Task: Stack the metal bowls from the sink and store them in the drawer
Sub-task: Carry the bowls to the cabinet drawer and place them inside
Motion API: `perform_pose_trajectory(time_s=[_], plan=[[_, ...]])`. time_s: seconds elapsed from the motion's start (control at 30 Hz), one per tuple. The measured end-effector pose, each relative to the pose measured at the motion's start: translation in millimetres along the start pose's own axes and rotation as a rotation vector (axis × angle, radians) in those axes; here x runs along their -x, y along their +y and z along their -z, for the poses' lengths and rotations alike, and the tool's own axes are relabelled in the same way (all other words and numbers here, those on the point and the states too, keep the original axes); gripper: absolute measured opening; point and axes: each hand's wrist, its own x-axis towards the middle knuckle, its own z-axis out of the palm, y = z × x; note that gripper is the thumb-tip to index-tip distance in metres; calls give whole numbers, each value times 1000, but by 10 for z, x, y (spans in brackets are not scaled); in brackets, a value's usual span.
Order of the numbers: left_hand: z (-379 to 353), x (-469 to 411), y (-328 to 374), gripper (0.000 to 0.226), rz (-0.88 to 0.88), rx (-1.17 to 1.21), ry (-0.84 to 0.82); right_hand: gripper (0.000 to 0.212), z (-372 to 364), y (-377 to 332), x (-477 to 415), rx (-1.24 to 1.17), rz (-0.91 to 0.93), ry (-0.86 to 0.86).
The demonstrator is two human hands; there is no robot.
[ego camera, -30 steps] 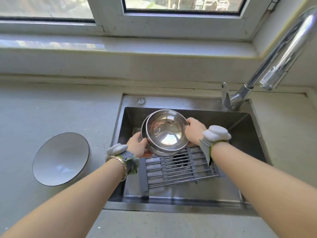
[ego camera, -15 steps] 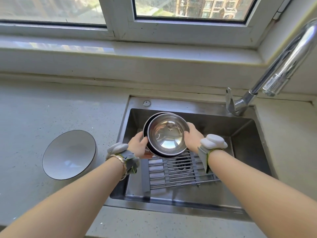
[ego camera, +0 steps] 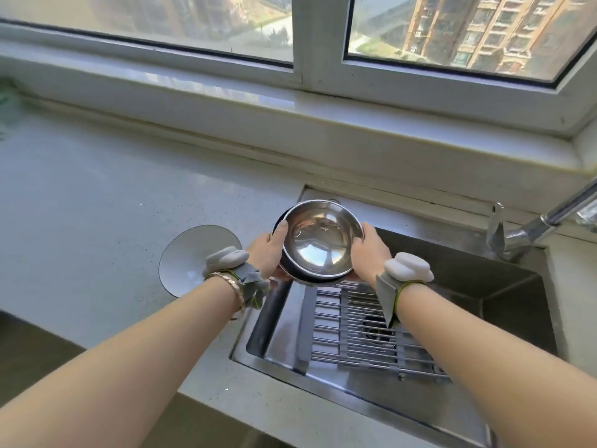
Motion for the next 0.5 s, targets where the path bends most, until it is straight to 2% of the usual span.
perform_pose_trajectory(time_s=[0.1, 0.2, 0.27, 0.37, 0.5], plan=[[422, -20, -72, 47, -31, -28, 106, 42, -213, -411, 38, 23, 66, -49], [800, -127, -208, 42, -37, -74, 206, 45, -492, -784, 108, 41, 95, -101], [1032, -220, -337, 43, -29, -111, 216, 49, -734, -969, 140, 49, 77, -150], [1320, -366, -516, 56, 29, -194, 191, 55, -1030, -1153, 171, 55, 7, -219], [1639, -549, -709, 57, 29, -314, 159, 39, -1361, -1233, 178, 42, -61, -197]])
